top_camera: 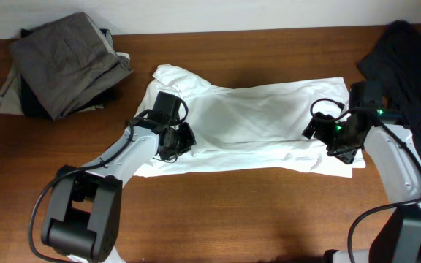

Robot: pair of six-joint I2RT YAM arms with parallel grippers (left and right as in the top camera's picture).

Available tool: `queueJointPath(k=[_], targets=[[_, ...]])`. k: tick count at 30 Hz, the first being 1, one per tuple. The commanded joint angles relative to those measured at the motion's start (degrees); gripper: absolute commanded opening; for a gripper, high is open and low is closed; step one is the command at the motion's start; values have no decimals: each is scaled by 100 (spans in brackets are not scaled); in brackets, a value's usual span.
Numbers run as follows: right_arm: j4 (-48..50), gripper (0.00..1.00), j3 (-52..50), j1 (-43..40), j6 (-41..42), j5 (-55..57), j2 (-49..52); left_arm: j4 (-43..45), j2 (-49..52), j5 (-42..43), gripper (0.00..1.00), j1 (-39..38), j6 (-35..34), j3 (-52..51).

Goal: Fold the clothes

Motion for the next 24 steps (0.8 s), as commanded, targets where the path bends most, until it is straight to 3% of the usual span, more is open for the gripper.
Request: queueJointPath(k=[1,5,6,8,9,12,16,19,22,24], targets=[[-2,91,70,33,-2,72,-70,223,70,55,2,90,4,-44],[-2,91,70,33,-2,267,-70,339,70,-157,2,426,13,-44],[-4,91,70,33,-2,334,-70,363,70,-155,8,525,61,-44],[-4,91,70,33,-2,332,-70,361,70,-151,31,682,334,-44],[-31,86,70,33,-4,407,-70,278,68,-44,60,785,511,-42],[-415,47,70,11,0,1353,-70,-828,11,461,60,981,914,175],[-501,24,-61,-160,-48,1864,-26,-2288,-79,404,59,979,1792,411],[-470,19,-125,-219,-46,1878,238,-2702,-76,-177,59,979,1864,374],[-221,15,-125,-238,-37,1856,640,-2529,-72,-505,45,1008,1862,374],[-190,10,-125,-238,26,1845,931,-2426,-63,-579,41,1034,1860,374]])
